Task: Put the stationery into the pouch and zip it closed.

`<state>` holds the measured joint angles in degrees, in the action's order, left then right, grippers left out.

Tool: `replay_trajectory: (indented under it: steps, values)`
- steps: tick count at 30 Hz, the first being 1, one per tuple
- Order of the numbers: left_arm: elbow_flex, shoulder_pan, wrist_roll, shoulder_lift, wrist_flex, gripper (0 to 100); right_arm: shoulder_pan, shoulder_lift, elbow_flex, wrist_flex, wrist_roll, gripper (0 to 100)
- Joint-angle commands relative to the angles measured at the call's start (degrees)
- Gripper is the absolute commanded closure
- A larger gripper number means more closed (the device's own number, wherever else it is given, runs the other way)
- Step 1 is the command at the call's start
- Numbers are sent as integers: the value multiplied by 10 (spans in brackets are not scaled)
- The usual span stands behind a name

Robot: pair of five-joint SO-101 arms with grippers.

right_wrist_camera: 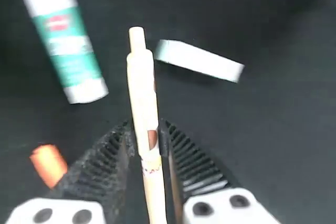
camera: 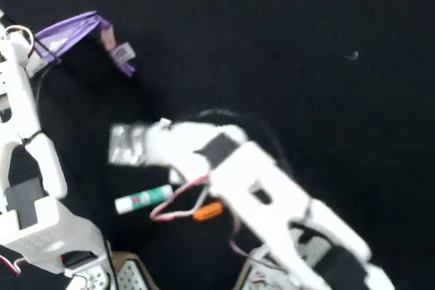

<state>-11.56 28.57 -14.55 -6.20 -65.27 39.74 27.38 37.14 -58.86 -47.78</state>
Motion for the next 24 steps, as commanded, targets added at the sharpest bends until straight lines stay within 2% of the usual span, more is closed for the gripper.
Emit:
replay_trajectory:
  steps: [1, 3, 10, 20, 24]
  values:
    - [-17, -29, 0, 1, -23, 970, -57, 119, -36, 14, 1, 987]
    - [-36, -45, 0, 1, -49, 970, -71, 171, -35, 39, 9, 987]
    - [-138, -126, -1, 1, -153, 970, -102, 324, 7, 187, 152, 988]
    - [-228, -241, -2, -1, -252, 970, -99, 545, 227, 434, 179, 988]
    - [-233, -276, -25, 0, -250, 970, -101, 601, 305, 564, 285, 988]
